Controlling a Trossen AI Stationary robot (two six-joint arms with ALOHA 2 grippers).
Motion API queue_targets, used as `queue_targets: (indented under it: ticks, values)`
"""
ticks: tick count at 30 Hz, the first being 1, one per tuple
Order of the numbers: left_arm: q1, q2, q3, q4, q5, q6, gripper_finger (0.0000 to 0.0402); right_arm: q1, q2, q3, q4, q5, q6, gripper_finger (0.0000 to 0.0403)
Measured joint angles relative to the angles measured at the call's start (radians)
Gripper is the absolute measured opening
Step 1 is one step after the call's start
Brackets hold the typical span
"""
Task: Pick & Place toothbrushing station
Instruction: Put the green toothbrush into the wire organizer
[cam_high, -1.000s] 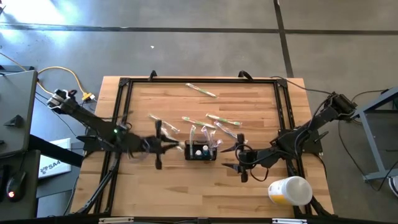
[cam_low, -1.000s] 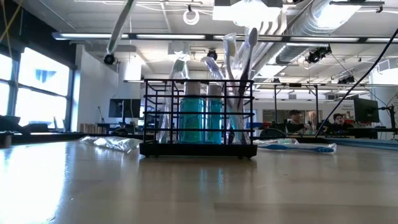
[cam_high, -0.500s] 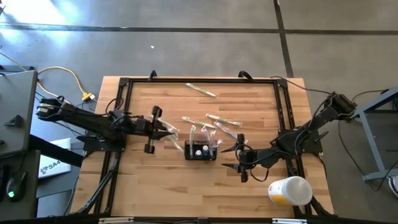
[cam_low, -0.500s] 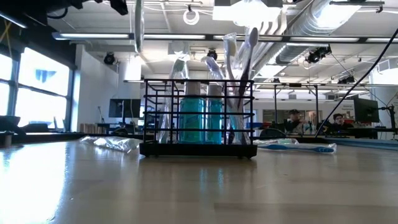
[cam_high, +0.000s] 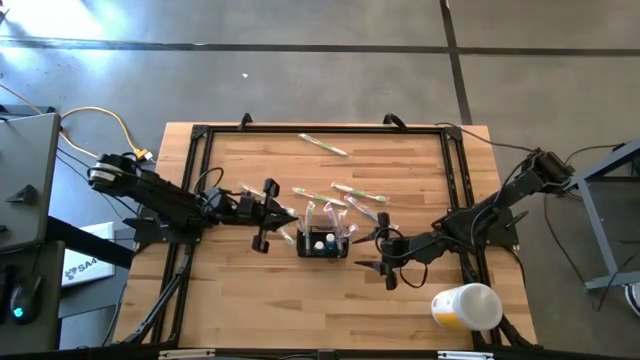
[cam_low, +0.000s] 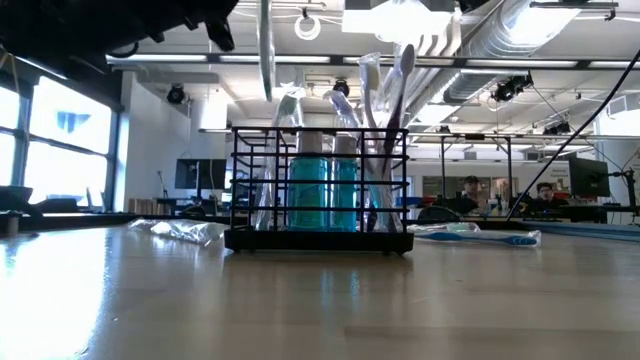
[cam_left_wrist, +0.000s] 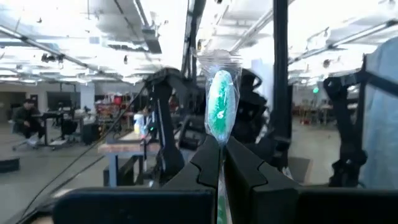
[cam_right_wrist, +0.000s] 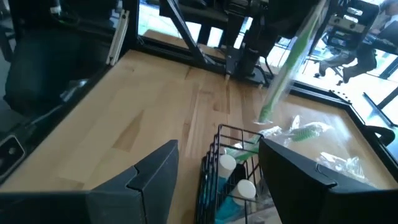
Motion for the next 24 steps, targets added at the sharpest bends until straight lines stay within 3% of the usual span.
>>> queue_targets:
  ticks: [12, 24]
  values:
    - [0.000, 0.022, -0.008, -0.033, -0.056, 0.001, 0.0001, 0.000, 0.000, 0.000, -0.007, -0.001, 0.002, 0.0216]
    - [-0.001, 0.039, -0.078, 0.056, -0.094, -0.015, 0.0001, 0.000, 0.000, 0.000, -0.007, -0.002, 0.002, 0.0216]
